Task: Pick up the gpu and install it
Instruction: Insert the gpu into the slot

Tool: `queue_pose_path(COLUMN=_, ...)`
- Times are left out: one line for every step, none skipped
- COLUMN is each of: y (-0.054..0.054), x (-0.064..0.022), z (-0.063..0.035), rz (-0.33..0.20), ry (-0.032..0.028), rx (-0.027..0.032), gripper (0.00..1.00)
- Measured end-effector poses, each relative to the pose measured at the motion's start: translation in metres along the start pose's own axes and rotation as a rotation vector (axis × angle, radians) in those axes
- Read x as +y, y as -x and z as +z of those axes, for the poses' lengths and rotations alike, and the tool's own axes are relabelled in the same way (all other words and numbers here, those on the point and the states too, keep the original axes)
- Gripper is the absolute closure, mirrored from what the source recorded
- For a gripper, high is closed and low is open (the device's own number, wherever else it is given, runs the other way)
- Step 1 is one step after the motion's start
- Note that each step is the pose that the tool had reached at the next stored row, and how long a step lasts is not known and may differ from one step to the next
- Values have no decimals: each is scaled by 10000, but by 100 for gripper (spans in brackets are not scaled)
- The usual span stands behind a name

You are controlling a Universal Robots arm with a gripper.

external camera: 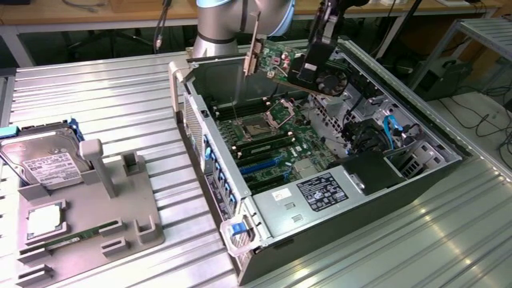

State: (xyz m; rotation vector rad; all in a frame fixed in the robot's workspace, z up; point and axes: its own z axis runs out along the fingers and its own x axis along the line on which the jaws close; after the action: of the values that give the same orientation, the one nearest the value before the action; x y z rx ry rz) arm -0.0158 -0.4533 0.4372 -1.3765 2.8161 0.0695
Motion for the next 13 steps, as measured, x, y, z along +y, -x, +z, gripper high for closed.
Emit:
queue_pose_path(y=0, x=0, z=0, rz=-77, ry=2, rx=2, gripper=73)
queue_pose_path(y=0, x=0, z=0, rz=-236, ry=6, rx=8, gripper=73)
queue_pose_path(y=0, x=0, z=0, rz=-323, ry=8, rx=11, gripper=73)
queue_pose_path(y=0, x=0, z=0, rz=-448, ry=12, rx=16, gripper=73)
queue_pose_path(y=0, x=0, z=0, rz=-576, ry=15, rx=21, gripper=73)
queue_pose_path(y=0, x=0, z=0, rz=-696, ry=18, rx=25, gripper=73)
queue_pose_path(y=0, x=0, z=0, rz=-880, ry=22, rx=32, gripper=73)
queue_pose_path(y=0, x=0, z=0, rz=-999, ry=25, rx=37, gripper=73)
queue_pose_path(y=0, x=0, z=0, rz=-1115, ry=28, rx=41, gripper=73)
queue_pose_path(y=0, x=0, z=0, rz=-1218, ry=31, rx=45, gripper=73)
queue_pose_path(y=0, x=0, z=0, rz=-1328, ry=33, rx=49, gripper=73)
queue_pose_path(y=0, x=0, z=0, rz=-1465, ry=37, rx=54, gripper=73)
queue_pose_path(y=0, x=0, z=0, rz=-1572, ry=40, rx=58, gripper=73)
